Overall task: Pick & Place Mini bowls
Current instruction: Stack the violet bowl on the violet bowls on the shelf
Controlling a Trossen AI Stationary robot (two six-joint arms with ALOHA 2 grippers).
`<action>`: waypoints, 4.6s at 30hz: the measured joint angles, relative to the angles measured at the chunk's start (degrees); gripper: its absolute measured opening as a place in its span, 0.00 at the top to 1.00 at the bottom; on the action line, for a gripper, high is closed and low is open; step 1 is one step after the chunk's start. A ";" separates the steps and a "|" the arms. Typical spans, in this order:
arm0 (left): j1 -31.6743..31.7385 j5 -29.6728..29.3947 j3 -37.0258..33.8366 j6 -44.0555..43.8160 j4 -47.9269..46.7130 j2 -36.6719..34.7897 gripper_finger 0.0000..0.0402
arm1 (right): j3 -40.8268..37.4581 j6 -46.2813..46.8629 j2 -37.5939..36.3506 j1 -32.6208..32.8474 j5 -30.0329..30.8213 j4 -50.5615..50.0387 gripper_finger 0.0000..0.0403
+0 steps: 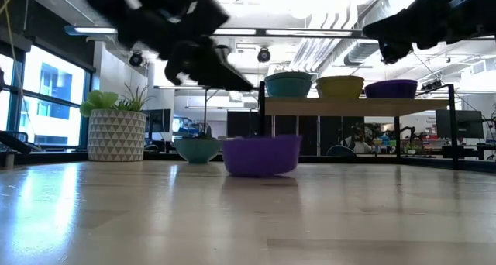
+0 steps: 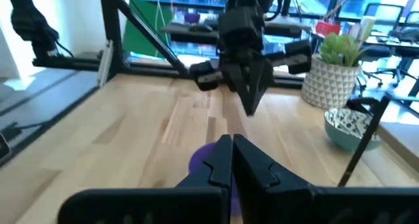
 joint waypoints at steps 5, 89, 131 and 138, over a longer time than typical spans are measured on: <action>0.24 -0.54 -9.51 -3.82 16.42 -0.07 1.00 | 1.58 -0.08 4.47 0.00 1.97 -0.15 1.00; 0.57 5.27 -23.21 -1.95 49.15 8.72 1.00 | 52.53 0.35 63.22 3.30 3.93 -58.59 0.67; 0.47 6.16 -23.17 -3.48 48.52 8.74 1.00 | 64.88 3.97 46.41 3.27 4.12 -72.76 0.99; 0.46 6.21 -23.17 -3.90 48.56 8.74 1.00 | 77.70 8.96 41.04 -3.04 15.03 -91.42 0.99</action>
